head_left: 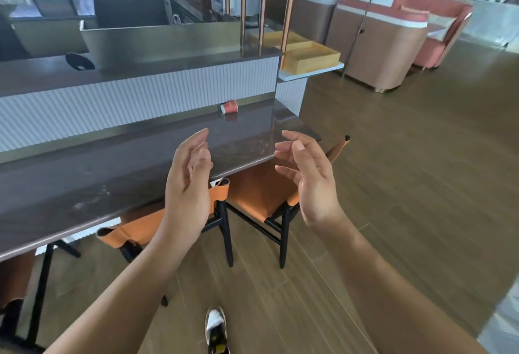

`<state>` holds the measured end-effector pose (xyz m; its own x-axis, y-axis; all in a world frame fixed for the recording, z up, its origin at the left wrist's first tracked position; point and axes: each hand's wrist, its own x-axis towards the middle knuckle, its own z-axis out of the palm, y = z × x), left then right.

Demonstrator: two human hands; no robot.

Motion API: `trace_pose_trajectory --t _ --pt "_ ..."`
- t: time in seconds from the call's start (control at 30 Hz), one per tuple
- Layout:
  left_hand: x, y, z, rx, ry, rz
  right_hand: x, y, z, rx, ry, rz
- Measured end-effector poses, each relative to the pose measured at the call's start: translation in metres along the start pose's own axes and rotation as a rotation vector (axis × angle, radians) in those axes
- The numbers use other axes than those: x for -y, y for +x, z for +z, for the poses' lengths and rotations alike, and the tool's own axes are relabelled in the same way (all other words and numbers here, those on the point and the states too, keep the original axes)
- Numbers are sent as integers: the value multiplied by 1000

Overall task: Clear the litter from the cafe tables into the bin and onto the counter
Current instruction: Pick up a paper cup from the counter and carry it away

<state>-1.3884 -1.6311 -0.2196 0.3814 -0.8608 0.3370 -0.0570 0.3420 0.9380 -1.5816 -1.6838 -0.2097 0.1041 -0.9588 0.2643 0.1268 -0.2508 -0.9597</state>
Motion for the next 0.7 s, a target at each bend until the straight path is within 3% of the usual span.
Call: trace_pose_trajectory --t 0.4,0.7 --pt "90 206 -9 58 44 -9 -74 195 62 -62 -29 9" --pt "137 312 -13 115 38 -54 -116 286 92 -108 -62 58"
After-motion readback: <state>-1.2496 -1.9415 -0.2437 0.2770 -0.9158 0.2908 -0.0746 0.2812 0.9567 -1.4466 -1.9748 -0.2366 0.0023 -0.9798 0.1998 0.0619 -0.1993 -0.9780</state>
